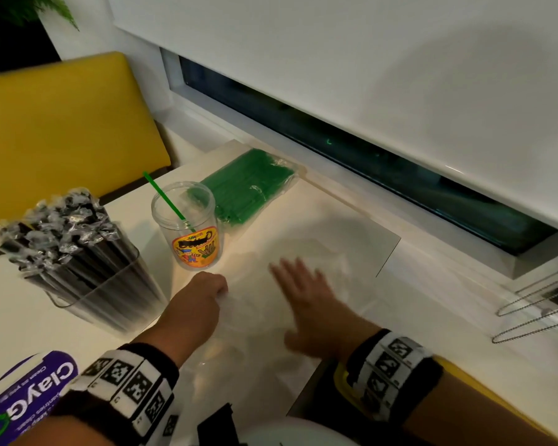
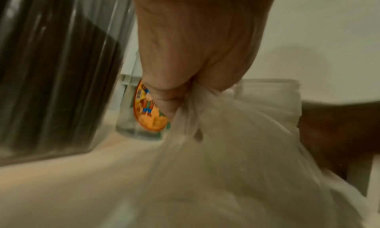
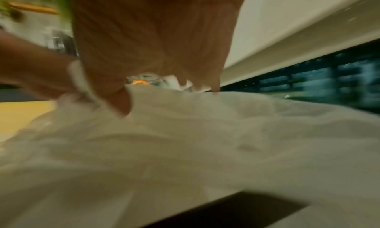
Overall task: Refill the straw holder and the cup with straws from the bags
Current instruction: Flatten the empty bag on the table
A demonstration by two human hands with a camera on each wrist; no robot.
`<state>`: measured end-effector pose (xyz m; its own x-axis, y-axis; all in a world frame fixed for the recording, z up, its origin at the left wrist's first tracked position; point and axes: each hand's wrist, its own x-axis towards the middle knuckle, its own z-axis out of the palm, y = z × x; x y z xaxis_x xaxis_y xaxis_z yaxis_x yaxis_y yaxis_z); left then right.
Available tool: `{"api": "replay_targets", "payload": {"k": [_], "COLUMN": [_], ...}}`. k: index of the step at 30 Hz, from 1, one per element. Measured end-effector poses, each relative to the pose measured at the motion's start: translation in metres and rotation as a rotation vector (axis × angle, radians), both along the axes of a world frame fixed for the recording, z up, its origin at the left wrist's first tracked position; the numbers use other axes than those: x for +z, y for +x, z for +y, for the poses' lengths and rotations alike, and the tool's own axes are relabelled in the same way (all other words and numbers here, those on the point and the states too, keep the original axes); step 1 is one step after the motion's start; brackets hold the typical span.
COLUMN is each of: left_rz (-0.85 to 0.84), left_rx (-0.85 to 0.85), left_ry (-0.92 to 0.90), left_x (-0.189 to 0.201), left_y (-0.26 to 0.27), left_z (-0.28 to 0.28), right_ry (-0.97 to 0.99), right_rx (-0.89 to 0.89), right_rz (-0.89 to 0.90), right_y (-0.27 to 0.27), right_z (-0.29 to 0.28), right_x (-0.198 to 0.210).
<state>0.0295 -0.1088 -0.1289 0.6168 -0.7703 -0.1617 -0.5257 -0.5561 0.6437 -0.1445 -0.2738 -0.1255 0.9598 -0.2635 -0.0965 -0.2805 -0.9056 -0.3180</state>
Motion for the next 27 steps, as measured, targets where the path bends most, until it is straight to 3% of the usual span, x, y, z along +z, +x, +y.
{"api": "replay_targets", "payload": {"k": [2,3,4,6,9,10,12,15,17,19,21,22,23,25,26,27], "left_rz": [0.097,0.178,0.275,0.495,0.879,0.904,0.795,0.488,0.147,-0.065,-0.179,-0.245,-0.316,-0.423,-0.453,-0.467], "left_rx": [0.104,0.15,0.192,0.208,0.139,0.092,-0.065,-0.336,-0.515,-0.624,-0.706,-0.734,-0.752,-0.776,-0.778,-0.781], "left_ry": [0.004,-0.046,-0.11,-0.2,-0.318,-0.374,-0.447,-0.24,0.031,0.149,0.268,0.318,0.352,0.422,0.456,0.483], "left_x": [0.018,0.025,0.033,0.044,0.054,0.053,0.037,0.001,-0.022,-0.034,-0.031,-0.032,-0.027,-0.028,-0.027,-0.024], "left_y": [-0.001,-0.003,-0.007,-0.018,-0.041,-0.046,-0.053,-0.06,-0.063,-0.061,-0.054,-0.051,-0.05,-0.052,-0.054,-0.056], "left_z": [-0.017,-0.027,-0.038,-0.06,-0.088,-0.094,-0.097,-0.096,-0.093,-0.088,-0.083,-0.082,-0.08,-0.084,-0.087,-0.091], "right_ry": [0.07,0.07,0.106,0.48,1.113,1.254,1.467,1.565,1.501,1.407,0.958,0.66,0.409,0.079,-0.11,-0.254], "right_rx": [0.078,0.094,0.108,0.012,-0.4,-0.537,-0.753,-0.845,-0.833,-0.83,-0.702,-0.682,-0.672,-0.38,-0.141,0.063], "right_rz": [0.306,0.358,0.336,0.102,-0.142,-0.196,-0.225,-0.183,-0.142,-0.079,0.008,-0.013,-0.15,-0.393,-0.354,-0.204], "right_y": [0.004,0.007,0.009,0.014,0.018,0.019,0.015,0.001,-0.006,-0.007,-0.008,-0.012,-0.018,-0.034,-0.04,-0.045], "right_z": [0.017,0.021,0.025,0.033,0.033,0.029,0.019,0.004,-0.003,-0.006,-0.01,-0.012,-0.012,-0.007,-0.004,-0.001], "right_x": [-0.013,-0.022,-0.026,-0.029,-0.028,-0.026,-0.023,-0.02,-0.019,-0.02,-0.015,-0.012,-0.009,0.002,-0.001,-0.006]}}
